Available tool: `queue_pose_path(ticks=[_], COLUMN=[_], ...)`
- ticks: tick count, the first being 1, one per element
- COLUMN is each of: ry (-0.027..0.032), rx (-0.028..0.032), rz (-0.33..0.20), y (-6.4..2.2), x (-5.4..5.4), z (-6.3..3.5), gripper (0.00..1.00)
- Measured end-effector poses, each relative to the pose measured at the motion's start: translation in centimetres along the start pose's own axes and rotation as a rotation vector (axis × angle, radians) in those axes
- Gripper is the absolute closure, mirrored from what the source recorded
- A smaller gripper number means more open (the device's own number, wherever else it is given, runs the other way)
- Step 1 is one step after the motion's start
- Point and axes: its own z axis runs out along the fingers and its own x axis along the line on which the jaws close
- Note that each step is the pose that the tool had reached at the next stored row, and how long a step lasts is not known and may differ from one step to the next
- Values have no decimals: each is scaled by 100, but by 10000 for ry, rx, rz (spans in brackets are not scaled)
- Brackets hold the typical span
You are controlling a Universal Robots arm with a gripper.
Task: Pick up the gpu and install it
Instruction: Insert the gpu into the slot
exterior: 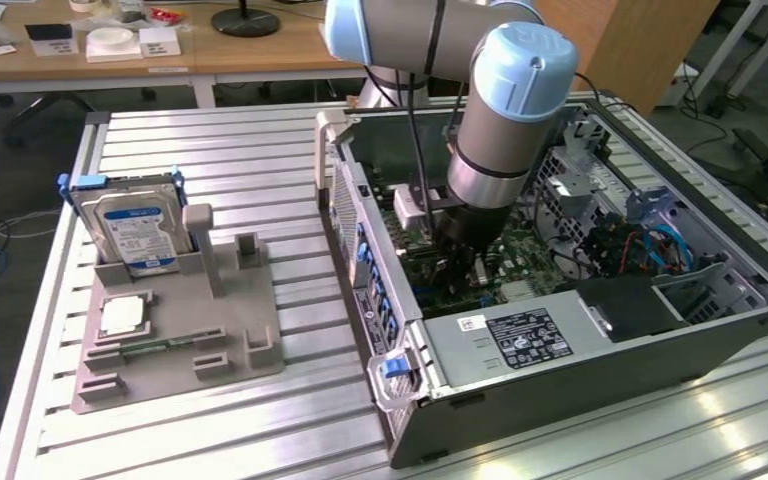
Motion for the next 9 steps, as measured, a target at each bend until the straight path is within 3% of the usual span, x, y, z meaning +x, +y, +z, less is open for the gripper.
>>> queue_pose_path(ticks=[1, 2, 6, 9], ry=[-1, 3, 2, 2], rx=[4, 6, 22, 37], rz=[0, 0, 0, -1], y=[0, 1, 0, -2], x=[0, 1, -2, -7], z=[-3, -11, -79, -190], gripper=[65, 58, 58, 58])
